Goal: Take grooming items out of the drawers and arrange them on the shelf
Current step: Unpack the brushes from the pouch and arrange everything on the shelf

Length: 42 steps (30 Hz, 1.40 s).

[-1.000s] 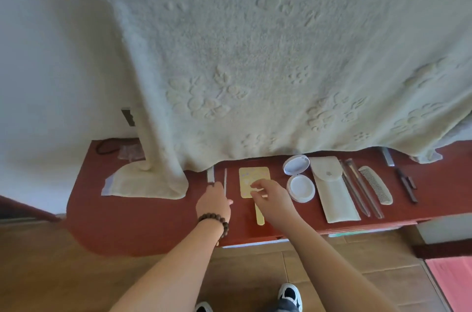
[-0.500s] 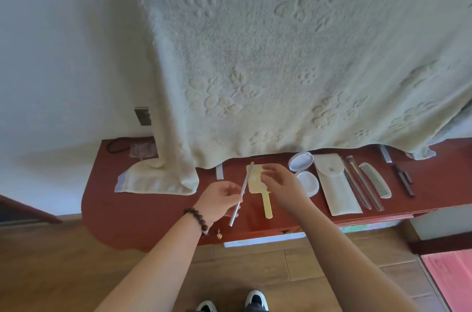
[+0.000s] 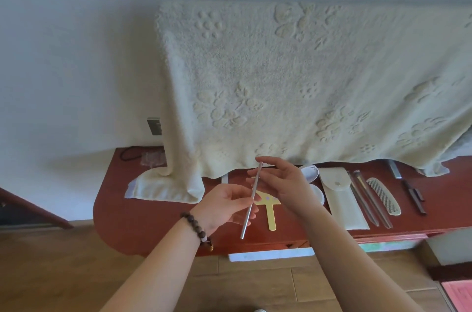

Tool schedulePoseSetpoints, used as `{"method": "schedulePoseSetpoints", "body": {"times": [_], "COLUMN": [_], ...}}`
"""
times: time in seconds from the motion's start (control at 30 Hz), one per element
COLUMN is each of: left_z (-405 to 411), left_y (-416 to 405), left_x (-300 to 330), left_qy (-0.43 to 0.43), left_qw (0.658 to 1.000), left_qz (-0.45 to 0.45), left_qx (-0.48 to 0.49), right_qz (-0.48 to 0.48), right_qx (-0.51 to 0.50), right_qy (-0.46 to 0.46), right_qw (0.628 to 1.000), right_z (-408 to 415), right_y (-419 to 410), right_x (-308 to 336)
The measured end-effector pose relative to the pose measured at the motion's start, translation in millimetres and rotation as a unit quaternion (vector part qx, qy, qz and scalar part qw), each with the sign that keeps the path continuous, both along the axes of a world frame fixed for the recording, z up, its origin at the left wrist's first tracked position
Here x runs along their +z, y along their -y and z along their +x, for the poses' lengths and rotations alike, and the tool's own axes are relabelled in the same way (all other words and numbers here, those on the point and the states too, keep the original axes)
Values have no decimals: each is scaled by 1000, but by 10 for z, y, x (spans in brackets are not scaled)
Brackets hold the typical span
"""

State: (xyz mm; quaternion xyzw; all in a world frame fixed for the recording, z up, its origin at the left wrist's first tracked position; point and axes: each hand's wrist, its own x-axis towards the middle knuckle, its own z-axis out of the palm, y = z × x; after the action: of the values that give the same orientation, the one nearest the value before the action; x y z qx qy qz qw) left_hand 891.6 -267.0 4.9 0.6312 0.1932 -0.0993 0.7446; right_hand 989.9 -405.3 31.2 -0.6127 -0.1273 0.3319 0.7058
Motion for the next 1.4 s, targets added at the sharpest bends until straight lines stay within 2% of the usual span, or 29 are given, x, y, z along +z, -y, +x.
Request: {"method": "schedulePoseSetpoints", "body": {"times": [0.3, 0.53, 0.67, 0.73, 0.87, 1.0, 1.1, 1.23, 1.3, 1.4], "left_z": [16, 73, -5, -107, -109, 42, 107, 212, 278, 371], "left_y": [103, 95, 33, -7, -42, -13, 1, 32, 38, 42], "left_x": [6, -18, -114, -239, -338, -418, -518, -656, -742, -892], "left_qy": [-24, -36, -48, -70, -100, -122, -134, -152, -157, -170], "left_qw": [999, 990, 957, 964, 987, 985, 983, 980, 971, 942], "left_qz": [45, 132, 280, 251, 95, 57, 81, 108, 161, 268], "left_qx": [19, 23, -66, -53, 77, 108, 92, 73, 84, 109], "right_qz": [-5, -3, 74, 69, -3, -20, -61, -160, -206, -302], "right_qx": [1, -13, -123, -133, -70, -66, -35, 1, 17, 61], "right_qy": [-18, -34, -59, -44, -31, -73, -70, 7, 44, 143], "right_qw": [1000, 999, 988, 988, 997, 995, 995, 987, 977, 941], "right_z": [46, 91, 332, 483, 474, 368, 293, 299, 344, 397], "right_y": [48, 9, -7, 48, 50, -21, -18, 27, 37, -10], "right_x": [-34, -144, -87, -22, -127, -406, -579, -772, -877, -1021]}}
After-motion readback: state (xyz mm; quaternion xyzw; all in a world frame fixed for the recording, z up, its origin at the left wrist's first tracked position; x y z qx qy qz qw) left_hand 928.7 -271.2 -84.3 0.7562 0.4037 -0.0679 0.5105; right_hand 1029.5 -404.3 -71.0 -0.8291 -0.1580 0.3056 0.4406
